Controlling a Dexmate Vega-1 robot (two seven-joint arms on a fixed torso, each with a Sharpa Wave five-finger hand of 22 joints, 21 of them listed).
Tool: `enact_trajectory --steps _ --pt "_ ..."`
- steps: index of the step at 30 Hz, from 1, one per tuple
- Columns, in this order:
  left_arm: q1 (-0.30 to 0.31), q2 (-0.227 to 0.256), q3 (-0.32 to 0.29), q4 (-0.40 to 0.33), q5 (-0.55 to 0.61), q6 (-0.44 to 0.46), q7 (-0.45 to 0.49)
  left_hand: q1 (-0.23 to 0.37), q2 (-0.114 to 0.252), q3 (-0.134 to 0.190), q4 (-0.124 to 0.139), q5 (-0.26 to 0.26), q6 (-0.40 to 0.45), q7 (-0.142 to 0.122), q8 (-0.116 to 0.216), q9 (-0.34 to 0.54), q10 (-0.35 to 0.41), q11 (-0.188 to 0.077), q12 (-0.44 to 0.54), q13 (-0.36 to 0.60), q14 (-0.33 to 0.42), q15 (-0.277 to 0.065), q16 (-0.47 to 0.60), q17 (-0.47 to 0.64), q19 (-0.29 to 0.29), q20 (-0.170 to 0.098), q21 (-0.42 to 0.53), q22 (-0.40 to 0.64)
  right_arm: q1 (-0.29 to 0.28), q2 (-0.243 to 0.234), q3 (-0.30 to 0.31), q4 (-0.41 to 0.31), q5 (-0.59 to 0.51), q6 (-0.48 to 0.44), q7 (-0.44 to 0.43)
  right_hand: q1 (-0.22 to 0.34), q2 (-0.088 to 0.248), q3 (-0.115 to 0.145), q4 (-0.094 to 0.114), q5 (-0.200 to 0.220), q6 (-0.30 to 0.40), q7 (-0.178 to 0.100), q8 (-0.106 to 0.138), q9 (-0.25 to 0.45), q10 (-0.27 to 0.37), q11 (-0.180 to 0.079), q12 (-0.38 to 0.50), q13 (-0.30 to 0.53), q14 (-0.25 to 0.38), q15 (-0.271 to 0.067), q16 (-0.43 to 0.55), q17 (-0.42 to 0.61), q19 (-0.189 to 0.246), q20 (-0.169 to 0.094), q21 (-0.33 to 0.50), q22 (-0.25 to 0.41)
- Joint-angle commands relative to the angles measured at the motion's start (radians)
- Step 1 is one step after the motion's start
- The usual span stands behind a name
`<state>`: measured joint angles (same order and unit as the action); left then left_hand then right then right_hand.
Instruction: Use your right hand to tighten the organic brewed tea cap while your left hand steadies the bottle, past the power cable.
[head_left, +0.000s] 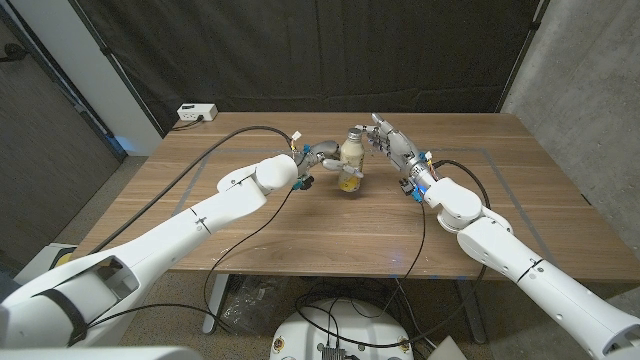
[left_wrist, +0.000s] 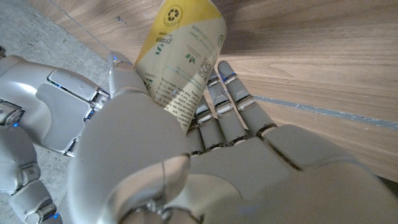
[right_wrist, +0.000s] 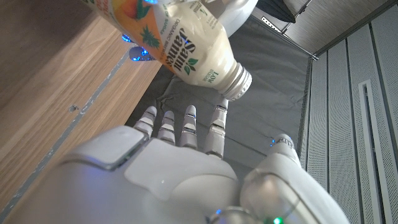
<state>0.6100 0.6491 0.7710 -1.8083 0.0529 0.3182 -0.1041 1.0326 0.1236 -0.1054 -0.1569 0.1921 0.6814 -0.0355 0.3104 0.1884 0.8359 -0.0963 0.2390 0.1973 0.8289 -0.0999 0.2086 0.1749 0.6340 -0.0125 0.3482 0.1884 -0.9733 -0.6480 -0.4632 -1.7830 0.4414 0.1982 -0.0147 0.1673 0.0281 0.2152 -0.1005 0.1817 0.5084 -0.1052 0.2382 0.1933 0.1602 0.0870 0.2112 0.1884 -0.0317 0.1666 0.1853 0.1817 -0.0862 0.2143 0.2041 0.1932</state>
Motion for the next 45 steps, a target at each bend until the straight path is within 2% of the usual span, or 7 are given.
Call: enact_trajectory --steps 1,14,24,31,40,45 --pt "-0.012 -0.008 0.014 0.025 -0.007 -0.006 -0.025 0.023 0.049 0.084 0.073 -0.001 0.063 0.051 -0.002 0.003 0.007 0.003 -0.002 0.002 0.008 0.001 -0.001 0.005 0.003 0.004 0.001 0.003 0.03 0.016 -0.021 0.022 0.005 -0.004 0.025 -0.001 0.009 -0.001 -0.004 0.005 0.005 0.0 0.003 0.002 0.001 -0.002 0.008 0.002 0.001 0.0 0.0 0.0 0.005 0.001 0.006 0.001" --pt "-0.012 -0.003 0.014 0.018 -0.001 -0.032 -0.028 0.021 0.048 0.088 0.076 -0.002 0.067 0.051 -0.007 0.003 0.009 0.002 -0.005 0.003 0.01 0.0 -0.004 0.006 0.004 0.004 0.002 0.003 0.055 0.026 -0.037 0.047 0.012 -0.011 0.05 0.001 0.012 0.0 -0.005 0.005 0.016 -0.002 0.003 0.002 0.004 0.0 0.01 0.002 0.003 -0.007 0.001 0.0 0.006 0.001 0.007 0.001" --pt "-0.012 -0.003 0.012 0.015 0.003 -0.029 -0.031 0.019 0.046 0.092 0.078 -0.002 0.07 0.051 -0.011 0.003 0.011 0.0 -0.008 0.003 0.01 0.002 -0.006 0.006 0.002 0.004 0.001 0.003 0.052 0.024 -0.037 0.048 0.013 -0.006 0.051 0.001 0.012 0.0 -0.006 0.005 0.004 0.001 -0.005 0.001 0.003 -0.003 0.009 0.002 0.007 -0.01 0.001 0.0 0.014 0.0 0.011 0.001" --pt "-0.01 0.0 0.012 0.012 0.005 -0.026 -0.034 0.017 0.046 0.095 0.08 -0.002 0.071 0.052 -0.014 0.004 0.011 0.005 -0.01 0.003 0.012 0.001 -0.007 0.006 0.003 0.005 0.001 0.003 0.04 0.017 -0.029 0.036 0.015 -0.006 0.04 0.002 0.014 0.0 -0.006 0.004 0.051 -0.015 0.01 0.005 0.004 -0.007 0.01 0.002 0.01 -0.013 0.002 0.0 0.027 0.0 0.015 0.001" --pt "-0.005 -0.001 0.01 0.005 0.003 -0.015 -0.031 0.013 0.045 0.097 0.083 -0.003 0.075 0.052 -0.018 0.004 0.015 0.002 -0.012 0.003 0.013 0.004 -0.008 0.006 0.005 0.004 0.001 0.002 0.027 0.011 -0.019 0.027 0.024 -0.006 0.032 0.003 0.016 0.001 -0.007 0.004 0.074 -0.018 0.018 0.01 0.009 -0.007 0.012 0.002 0.015 -0.016 0.003 0.001 0.032 0.0 0.016 0.0" --pt "0.0 -0.002 0.007 -0.002 -0.003 0.01 -0.028 0.012 0.045 0.099 0.084 -0.003 0.077 0.052 -0.019 0.004 0.016 0.005 -0.013 0.003 0.015 0.003 -0.008 0.006 0.006 0.005 0.002 0.002 0.016 0.009 -0.012 0.022 0.03 0.001 0.028 0.004 0.019 0.001 -0.008 0.004 0.097 -0.02 0.027 0.014 0.019 -0.017 0.016 0.002 0.025 -0.018 0.005 0.001 0.039 0.0 0.018 0.0"
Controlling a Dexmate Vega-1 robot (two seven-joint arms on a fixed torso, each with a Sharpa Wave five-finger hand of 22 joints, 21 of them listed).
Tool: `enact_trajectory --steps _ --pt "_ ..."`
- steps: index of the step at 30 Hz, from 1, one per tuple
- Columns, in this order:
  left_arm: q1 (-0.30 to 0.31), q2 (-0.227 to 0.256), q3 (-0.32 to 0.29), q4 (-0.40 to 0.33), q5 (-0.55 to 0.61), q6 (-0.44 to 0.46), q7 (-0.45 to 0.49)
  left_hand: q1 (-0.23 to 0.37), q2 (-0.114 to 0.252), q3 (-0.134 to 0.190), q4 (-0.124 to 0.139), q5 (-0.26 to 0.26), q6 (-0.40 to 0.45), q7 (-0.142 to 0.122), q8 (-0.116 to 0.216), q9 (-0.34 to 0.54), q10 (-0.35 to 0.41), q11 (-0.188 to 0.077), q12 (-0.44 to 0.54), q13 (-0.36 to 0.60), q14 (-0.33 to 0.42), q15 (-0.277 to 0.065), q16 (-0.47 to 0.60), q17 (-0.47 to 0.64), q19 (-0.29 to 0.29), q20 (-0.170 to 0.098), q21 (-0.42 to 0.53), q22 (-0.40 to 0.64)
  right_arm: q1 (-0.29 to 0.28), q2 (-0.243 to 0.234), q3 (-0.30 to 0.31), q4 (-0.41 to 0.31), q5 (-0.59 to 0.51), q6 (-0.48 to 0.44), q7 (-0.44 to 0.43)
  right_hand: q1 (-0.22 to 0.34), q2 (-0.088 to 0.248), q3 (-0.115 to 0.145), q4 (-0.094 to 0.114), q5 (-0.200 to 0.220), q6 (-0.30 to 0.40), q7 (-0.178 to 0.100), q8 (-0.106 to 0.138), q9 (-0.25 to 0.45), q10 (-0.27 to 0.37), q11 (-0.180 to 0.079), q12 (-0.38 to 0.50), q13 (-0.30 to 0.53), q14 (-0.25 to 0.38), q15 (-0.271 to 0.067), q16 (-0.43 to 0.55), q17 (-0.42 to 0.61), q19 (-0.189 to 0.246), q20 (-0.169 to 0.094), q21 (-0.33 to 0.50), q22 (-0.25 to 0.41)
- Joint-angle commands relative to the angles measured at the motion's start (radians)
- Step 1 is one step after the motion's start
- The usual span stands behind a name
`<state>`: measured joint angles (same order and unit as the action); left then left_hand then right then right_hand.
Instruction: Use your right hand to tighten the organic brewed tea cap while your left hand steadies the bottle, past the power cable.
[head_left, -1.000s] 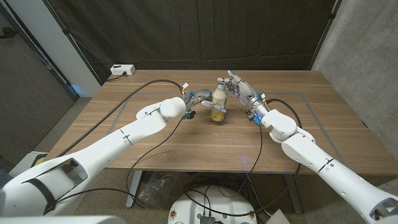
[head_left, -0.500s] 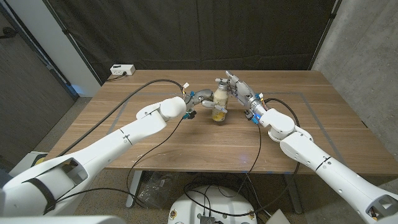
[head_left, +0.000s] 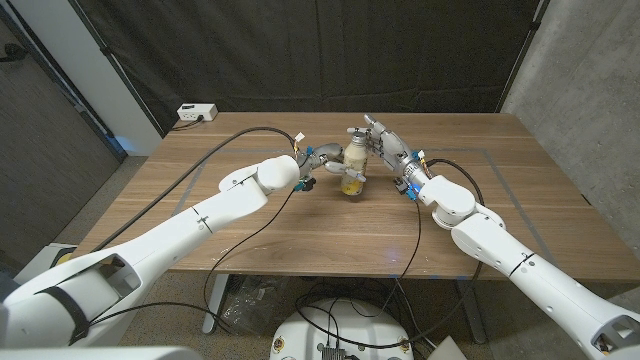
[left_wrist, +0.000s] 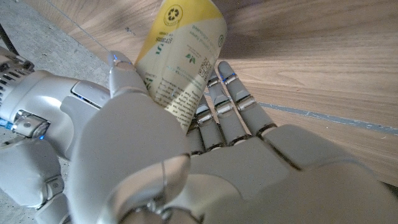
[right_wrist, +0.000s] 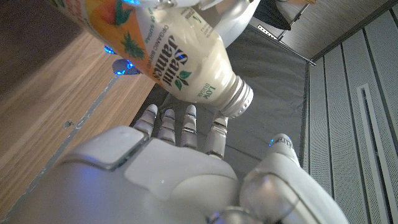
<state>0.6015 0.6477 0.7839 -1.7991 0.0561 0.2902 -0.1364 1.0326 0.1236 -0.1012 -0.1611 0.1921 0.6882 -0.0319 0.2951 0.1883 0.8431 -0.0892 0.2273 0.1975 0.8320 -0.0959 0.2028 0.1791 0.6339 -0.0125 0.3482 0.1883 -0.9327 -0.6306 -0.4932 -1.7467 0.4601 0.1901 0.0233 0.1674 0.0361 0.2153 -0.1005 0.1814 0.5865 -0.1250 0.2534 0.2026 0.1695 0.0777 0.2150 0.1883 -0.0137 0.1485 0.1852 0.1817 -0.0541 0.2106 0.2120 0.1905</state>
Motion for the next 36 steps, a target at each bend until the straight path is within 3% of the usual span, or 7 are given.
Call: enact_trajectory --steps 1,18,22,24,31,36 --pt "0.008 -0.002 -0.006 -0.012 -0.009 0.044 0.002 0.012 0.045 0.095 0.089 -0.003 0.07 0.049 -0.004 0.004 0.01 -0.003 -0.002 0.003 0.012 -0.001 -0.002 0.002 0.006 0.005 0.002 0.002 -0.028 -0.01 0.02 -0.017 0.011 0.007 -0.014 0.004 0.011 0.001 -0.008 0.004 0.021 -0.002 0.013 0.006 0.012 -0.009 0.013 0.003 0.008 0.0 0.006 0.001 0.007 0.004 0.01 0.003" --pt "0.018 -0.013 -0.017 0.001 -0.038 0.038 0.037 0.012 0.051 0.108 0.093 -0.001 0.084 0.056 -0.008 0.004 0.017 -0.001 -0.005 0.003 0.021 0.0 -0.002 0.002 0.011 0.004 0.004 0.003 -0.07 -0.032 0.045 -0.047 0.019 0.004 -0.043 0.009 0.017 0.003 -0.012 0.004 0.137 -0.018 0.056 0.02 0.047 -0.025 0.026 0.003 0.033 -0.007 0.008 0.002 0.028 0.005 0.014 0.002" --pt "0.014 -0.013 -0.011 0.0 -0.037 0.036 0.034 0.011 0.05 0.11 0.094 -0.001 0.086 0.054 -0.009 0.004 0.018 0.001 -0.005 0.004 0.021 -0.003 -0.003 0.002 0.012 0.003 0.004 0.003 -0.065 -0.033 0.042 -0.043 0.023 0.002 -0.033 0.01 0.011 0.0 -0.015 0.003 -0.006 -0.013 -0.017 0.011 0.028 -0.019 0.015 0.003 0.035 -0.008 0.003 0.003 0.039 0.005 0.012 0.002" --pt "0.011 -0.013 -0.007 0.0 -0.038 0.032 0.028 0.011 0.05 0.111 0.095 -0.001 0.087 0.054 -0.01 0.004 0.018 -0.001 -0.006 0.004 0.023 -0.003 -0.003 0.002 0.012 0.003 0.004 0.003 -0.062 -0.03 0.038 -0.037 0.023 0.005 -0.027 0.009 0.009 -0.001 -0.015 0.002 -0.044 0.0 -0.036 0.008 0.02 -0.015 0.012 0.003 0.032 -0.006 0.001 0.003 0.04 0.005 0.011 0.002" --pt "0.007 -0.008 0.001 -0.006 -0.034 0.038 0.016 0.009 0.05 0.115 0.097 0.0 0.089 0.054 -0.013 0.005 0.019 0.001 -0.008 0.004 0.023 -0.001 -0.004 0.002 0.012 0.002 0.004 0.003 -0.05 -0.017 0.03 -0.023 0.026 0.014 -0.015 0.007 0.004 -0.004 -0.017 0.002 -0.132 0.01 -0.069 0.004 0.012 -0.011 0.009 0.003 0.031 -0.005 0.001 0.003 0.045 0.005 0.01 0.002" --pt "0.007 -0.008 0.003 -0.006 -0.034 0.039 0.014 0.008 0.05 0.117 0.098 0.0 0.087 0.052 -0.016 0.005 0.018 0.002 -0.01 0.004 0.021 0.0 -0.005 0.002 0.01 0.003 0.003 0.003 -0.046 -0.014 0.026 -0.022 0.025 0.013 -0.014 0.007 0.004 -0.005 -0.017 0.002 -0.125 0.007 -0.062 0.003 0.011 -0.003 0.008 0.003 0.031 -0.003 0.001 0.003 0.05 0.005 0.012 0.002"
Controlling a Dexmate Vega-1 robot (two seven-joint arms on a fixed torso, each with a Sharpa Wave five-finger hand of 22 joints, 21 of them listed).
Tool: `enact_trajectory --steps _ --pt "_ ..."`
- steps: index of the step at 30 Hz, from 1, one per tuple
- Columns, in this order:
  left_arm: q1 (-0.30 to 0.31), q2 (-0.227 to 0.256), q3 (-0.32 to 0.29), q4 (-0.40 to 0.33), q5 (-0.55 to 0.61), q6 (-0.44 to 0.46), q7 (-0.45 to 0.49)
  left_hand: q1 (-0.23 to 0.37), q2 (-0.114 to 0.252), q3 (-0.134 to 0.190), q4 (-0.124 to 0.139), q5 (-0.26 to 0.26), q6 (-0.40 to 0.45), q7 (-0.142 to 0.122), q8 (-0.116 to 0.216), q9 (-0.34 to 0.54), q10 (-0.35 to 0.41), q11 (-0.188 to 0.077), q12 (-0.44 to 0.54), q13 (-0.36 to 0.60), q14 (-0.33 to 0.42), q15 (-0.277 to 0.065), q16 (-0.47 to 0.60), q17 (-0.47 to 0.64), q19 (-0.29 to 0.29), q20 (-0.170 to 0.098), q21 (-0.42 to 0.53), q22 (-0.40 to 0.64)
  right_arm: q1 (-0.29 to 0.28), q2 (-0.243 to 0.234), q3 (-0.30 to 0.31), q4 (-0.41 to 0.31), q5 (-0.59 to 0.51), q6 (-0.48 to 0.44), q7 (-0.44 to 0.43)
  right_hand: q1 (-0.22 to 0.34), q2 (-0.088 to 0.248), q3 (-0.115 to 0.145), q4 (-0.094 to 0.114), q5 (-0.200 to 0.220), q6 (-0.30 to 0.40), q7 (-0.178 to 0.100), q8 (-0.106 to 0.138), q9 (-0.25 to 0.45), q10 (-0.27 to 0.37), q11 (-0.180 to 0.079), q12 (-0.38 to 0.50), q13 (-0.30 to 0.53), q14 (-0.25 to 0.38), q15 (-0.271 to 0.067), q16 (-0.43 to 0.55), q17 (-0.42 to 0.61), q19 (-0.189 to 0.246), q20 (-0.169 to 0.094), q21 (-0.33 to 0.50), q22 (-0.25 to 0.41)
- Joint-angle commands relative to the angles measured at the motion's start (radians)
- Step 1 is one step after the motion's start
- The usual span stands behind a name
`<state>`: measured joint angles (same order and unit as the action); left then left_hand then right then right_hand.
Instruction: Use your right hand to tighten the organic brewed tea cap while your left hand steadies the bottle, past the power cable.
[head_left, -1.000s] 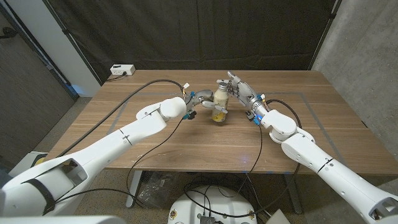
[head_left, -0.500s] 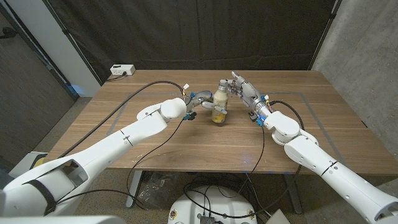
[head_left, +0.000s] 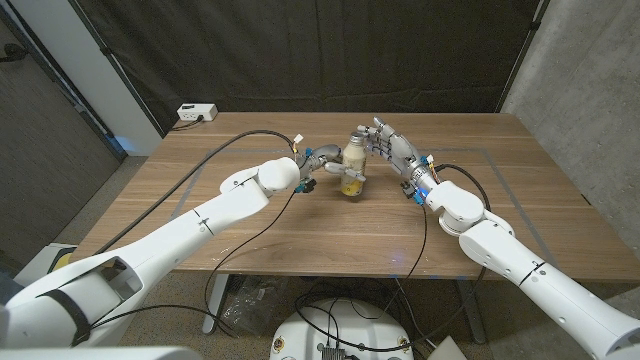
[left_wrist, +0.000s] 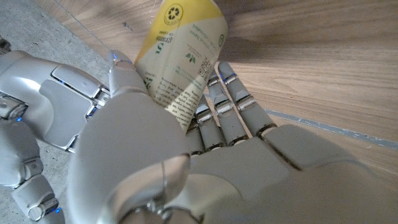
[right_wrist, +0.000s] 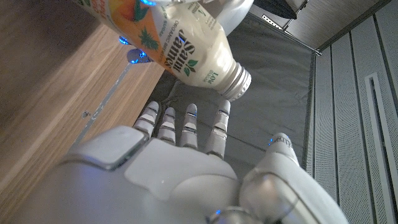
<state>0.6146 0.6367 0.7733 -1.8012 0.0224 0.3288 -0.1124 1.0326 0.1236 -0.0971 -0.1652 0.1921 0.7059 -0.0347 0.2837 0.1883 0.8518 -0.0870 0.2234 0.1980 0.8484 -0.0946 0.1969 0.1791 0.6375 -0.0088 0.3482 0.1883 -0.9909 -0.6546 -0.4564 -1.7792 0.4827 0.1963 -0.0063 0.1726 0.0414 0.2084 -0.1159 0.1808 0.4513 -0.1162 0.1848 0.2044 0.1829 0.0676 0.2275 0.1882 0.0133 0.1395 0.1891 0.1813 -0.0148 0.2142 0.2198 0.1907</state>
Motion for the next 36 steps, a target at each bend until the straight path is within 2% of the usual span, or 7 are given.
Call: enact_trajectory --steps 1,6,20,26,32,36 --pt "-0.006 0.003 0.013 -0.004 0.0 0.0 -0.009 0.008 0.051 0.114 0.103 0.0 0.069 0.056 -0.005 0.005 0.009 0.0 -0.006 0.003 0.004 0.0 0.0 0.002 0.006 -0.001 0.003 0.003 0.012 0.01 -0.011 0.009 0.004 0.004 0.015 0.002 -0.001 0.002 -0.001 0.003 0.033 -0.004 0.018 0.002 -0.004 0.007 -0.005 0.004 0.004 0.007 -0.003 0.004 0.013 0.002 0.004 0.002" --pt "-0.002 0.007 0.009 -0.007 -0.001 -0.007 -0.006 0.007 0.051 0.116 0.104 0.0 0.072 0.056 -0.006 0.005 0.009 -0.001 -0.007 0.003 0.003 0.001 -0.001 0.002 0.006 -0.001 0.003 0.003 0.014 0.007 -0.014 0.012 0.002 -0.002 0.02 0.001 0.0 0.002 -0.001 0.003 0.074 -0.01 0.034 0.002 0.001 0.008 -0.003 0.004 0.004 0.007 -0.003 0.004 0.015 0.002 0.004 0.002" --pt "0.006 0.01 0.003 -0.008 -0.009 -0.029 -0.008 0.007 0.05 0.123 0.106 0.0 0.073 0.056 -0.012 0.005 0.01 0.002 -0.01 0.004 0.003 -0.002 -0.002 0.002 0.005 -0.001 0.003 0.003 0.018 0.001 -0.019 0.01 0.006 -0.022 0.024 0.001 -0.001 0.001 -0.001 0.003 0.065 -0.004 0.029 0.002 0.006 0.007 0.0 0.004 0.006 0.0 -0.002 0.004 0.019 0.002 0.004 0.002" --pt "0.005 0.011 0.004 -0.008 -0.006 -0.025 -0.01 0.007 0.048 0.126 0.106 0.0 0.072 0.057 -0.014 0.005 0.009 0.001 -0.011 0.004 0.004 -0.001 -0.002 0.002 0.004 -0.001 0.002 0.002 0.015 -0.002 -0.016 0.0 0.006 -0.027 0.017 0.001 0.0 0.001 -0.001 0.003 0.085 -0.008 0.037 0.003 0.006 0.008 -0.001 0.004 0.007 0.001 -0.002 0.004 0.023 0.002 0.005 0.002" --pt "0.005 0.009 0.002 -0.003 -0.013 -0.027 -0.014 0.007 0.048 0.129 0.107 0.0 0.073 0.057 -0.017 0.005 0.009 0.001 -0.013 0.004 0.004 -0.002 -0.002 0.002 0.004 -0.001 0.002 0.002 0.001 -0.001 -0.006 -0.005 0.018 -0.023 0.005 0.001 0.004 0.002 0.0 0.003 0.117 -0.011 0.051 0.009 0.012 0.011 0.002 0.004 0.015 0.006 0.0 0.003 0.032 0.002 0.007 0.002" --pt "0.004 0.007 0.003 -0.007 -0.01 -0.016 -0.01 0.008 0.047 0.131 0.107 0.0 0.076 0.057 -0.017 0.005 0.011 0.0 -0.013 0.004 0.006 -0.002 -0.002 0.002 0.005 -0.001 0.002 0.002 -0.002 -0.004 -0.002 -0.006 0.017 -0.022 0.002 0.002 0.008 0.003 0.0 0.003 0.161 -0.005 0.071 0.017 0.021 0.013 0.006 0.005 0.022 0.004 0.001 0.003 0.042 0.002 0.009 0.003"
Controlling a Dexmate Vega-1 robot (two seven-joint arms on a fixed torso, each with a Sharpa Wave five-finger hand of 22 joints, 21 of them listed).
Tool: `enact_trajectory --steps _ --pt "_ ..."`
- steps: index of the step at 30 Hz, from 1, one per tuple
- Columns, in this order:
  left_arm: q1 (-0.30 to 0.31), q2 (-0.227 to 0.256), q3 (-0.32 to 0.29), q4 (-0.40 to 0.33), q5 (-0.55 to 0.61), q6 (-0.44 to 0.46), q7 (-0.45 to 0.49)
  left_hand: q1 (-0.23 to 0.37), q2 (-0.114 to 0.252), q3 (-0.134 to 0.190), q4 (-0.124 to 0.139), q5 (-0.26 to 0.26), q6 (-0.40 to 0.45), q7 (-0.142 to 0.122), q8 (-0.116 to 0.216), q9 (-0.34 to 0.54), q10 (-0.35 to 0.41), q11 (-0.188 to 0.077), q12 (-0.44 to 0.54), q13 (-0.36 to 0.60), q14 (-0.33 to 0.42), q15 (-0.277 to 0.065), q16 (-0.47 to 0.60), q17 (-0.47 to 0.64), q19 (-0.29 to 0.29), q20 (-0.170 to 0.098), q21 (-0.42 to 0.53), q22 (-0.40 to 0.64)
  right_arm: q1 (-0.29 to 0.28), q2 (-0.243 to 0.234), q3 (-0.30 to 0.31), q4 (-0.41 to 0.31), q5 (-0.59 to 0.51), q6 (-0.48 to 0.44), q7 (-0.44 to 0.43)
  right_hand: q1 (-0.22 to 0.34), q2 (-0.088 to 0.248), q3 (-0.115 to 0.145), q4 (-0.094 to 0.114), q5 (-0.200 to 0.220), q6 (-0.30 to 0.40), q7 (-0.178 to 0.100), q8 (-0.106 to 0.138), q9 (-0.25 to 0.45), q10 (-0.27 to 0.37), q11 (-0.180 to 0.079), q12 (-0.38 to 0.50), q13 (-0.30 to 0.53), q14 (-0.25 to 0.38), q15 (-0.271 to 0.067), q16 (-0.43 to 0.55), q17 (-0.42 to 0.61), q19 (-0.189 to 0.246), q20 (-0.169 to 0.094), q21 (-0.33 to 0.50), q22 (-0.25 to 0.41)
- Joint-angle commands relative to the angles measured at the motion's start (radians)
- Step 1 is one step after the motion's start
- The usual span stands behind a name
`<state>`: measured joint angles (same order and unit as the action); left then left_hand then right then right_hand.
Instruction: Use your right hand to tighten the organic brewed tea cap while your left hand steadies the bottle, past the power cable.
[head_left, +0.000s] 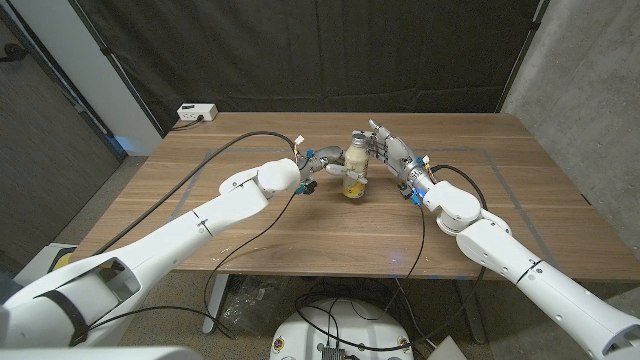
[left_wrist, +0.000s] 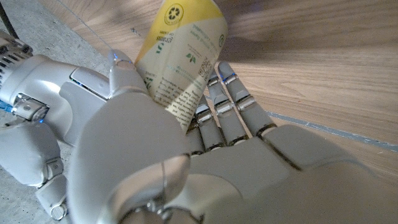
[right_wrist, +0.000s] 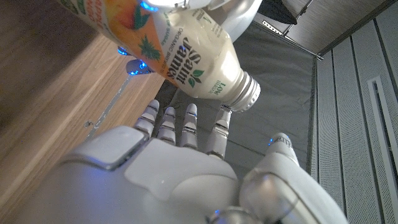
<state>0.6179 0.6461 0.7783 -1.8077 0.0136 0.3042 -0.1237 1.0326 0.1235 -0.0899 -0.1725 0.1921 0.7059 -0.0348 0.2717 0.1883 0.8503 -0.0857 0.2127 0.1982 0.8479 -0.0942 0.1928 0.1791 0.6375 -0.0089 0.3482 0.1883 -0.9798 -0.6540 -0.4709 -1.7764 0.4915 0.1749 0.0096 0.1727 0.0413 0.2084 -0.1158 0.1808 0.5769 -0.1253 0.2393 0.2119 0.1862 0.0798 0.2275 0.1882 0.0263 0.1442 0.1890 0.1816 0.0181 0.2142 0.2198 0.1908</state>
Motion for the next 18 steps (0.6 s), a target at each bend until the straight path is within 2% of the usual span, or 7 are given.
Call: enact_trajectory --steps 1,7,13,14,15,18 --pt "0.0 -0.003 -0.002 -0.001 0.0 0.011 0.003 0.008 0.047 0.124 0.114 0.0 0.076 0.058 -0.006 0.005 0.013 -0.001 -0.002 0.004 0.007 -0.003 0.002 0.002 0.006 0.0 0.003 0.002 -0.014 -0.004 0.014 -0.011 0.012 -0.003 -0.016 0.002 0.009 0.003 0.0 0.003 0.048 0.005 0.022 0.012 0.019 -0.001 0.006 0.005 0.012 -0.001 0.002 0.003 0.012 0.002 0.009 0.002" --pt "-0.001 -0.008 -0.003 -0.001 0.001 0.021 0.013 0.013 0.048 0.132 0.112 0.001 0.079 0.063 -0.008 0.006 0.017 0.004 -0.002 0.004 0.008 -0.004 0.002 0.002 0.006 0.001 0.003 0.002 -0.014 -0.006 0.016 -0.007 0.01 0.0 -0.016 0.004 0.011 0.004 -0.001 0.003 0.101 0.002 0.046 0.021 0.034 -0.002 0.012 0.005 0.021 -0.004 0.002 0.003 0.019 0.002 0.01 0.002" --pt "0.003 -0.019 -0.006 -0.003 0.004 0.051 0.041 0.041 0.053 0.153 0.097 0.003 0.069 0.068 -0.018 0.006 0.016 -0.001 -0.005 0.004 0.013 -0.01 0.003 0.001 0.01 -0.004 0.005 0.002 -0.02 -0.007 0.022 -0.006 0.014 0.004 -0.021 0.007 0.011 0.005 -0.002 0.003 0.117 -0.001 0.053 0.024 0.044 -0.003 0.015 0.005 0.027 -0.004 0.004 0.003 0.022 0.002 0.01 0.003" --pt "0.003 -0.019 -0.006 -0.004 0.004 0.052 0.042 0.046 0.055 0.157 0.095 0.003 0.068 0.069 -0.019 0.006 0.015 -0.001 -0.006 0.004 0.019 -0.014 0.005 0.002 0.012 -0.005 0.005 0.003 -0.02 -0.007 0.022 -0.006 0.014 0.004 -0.021 0.009 0.012 0.005 -0.003 0.003 0.13 0.0 0.059 0.027 0.043 -0.004 0.015 0.005 0.028 -0.004 0.003 0.003 0.025 0.002 0.011 0.003" --pt "0.003 -0.023 -0.008 0.0 0.0 0.053 0.046 0.062 0.059 0.176 0.09 0.002 0.078 0.071 -0.02 0.007 0.038 -0.014 0.001 0.005 0.062 -0.028 0.021 0.004 0.028 -0.015 0.012 0.002 -0.023 -0.006 0.024 -0.007 0.018 0.003 -0.024 0.009 0.012 0.006 -0.004 0.003 0.131 -0.001 0.06 0.028 0.046 -0.005 0.016 0.005 0.031 -0.005 0.004 0.002 0.026 0.002 0.011 0.003" --pt "0.001 -0.027 -0.006 0.005 -0.001 0.053 0.051 0.066 0.058 0.184 0.089 0.0 0.087 0.078 -0.019 0.007 0.046 -0.015 0.003 0.006 0.079 -0.029 0.025 0.005 0.036 -0.02 0.014 0.002 -0.027 -0.006 0.029 -0.007 0.019 0.009 -0.028 0.013 0.013 0.007 -0.005 0.003 0.153 0.0 0.071 0.032 0.054 -0.004 0.018 0.005 0.034 -0.005 0.003 0.002 0.03 0.002 0.011 0.003"
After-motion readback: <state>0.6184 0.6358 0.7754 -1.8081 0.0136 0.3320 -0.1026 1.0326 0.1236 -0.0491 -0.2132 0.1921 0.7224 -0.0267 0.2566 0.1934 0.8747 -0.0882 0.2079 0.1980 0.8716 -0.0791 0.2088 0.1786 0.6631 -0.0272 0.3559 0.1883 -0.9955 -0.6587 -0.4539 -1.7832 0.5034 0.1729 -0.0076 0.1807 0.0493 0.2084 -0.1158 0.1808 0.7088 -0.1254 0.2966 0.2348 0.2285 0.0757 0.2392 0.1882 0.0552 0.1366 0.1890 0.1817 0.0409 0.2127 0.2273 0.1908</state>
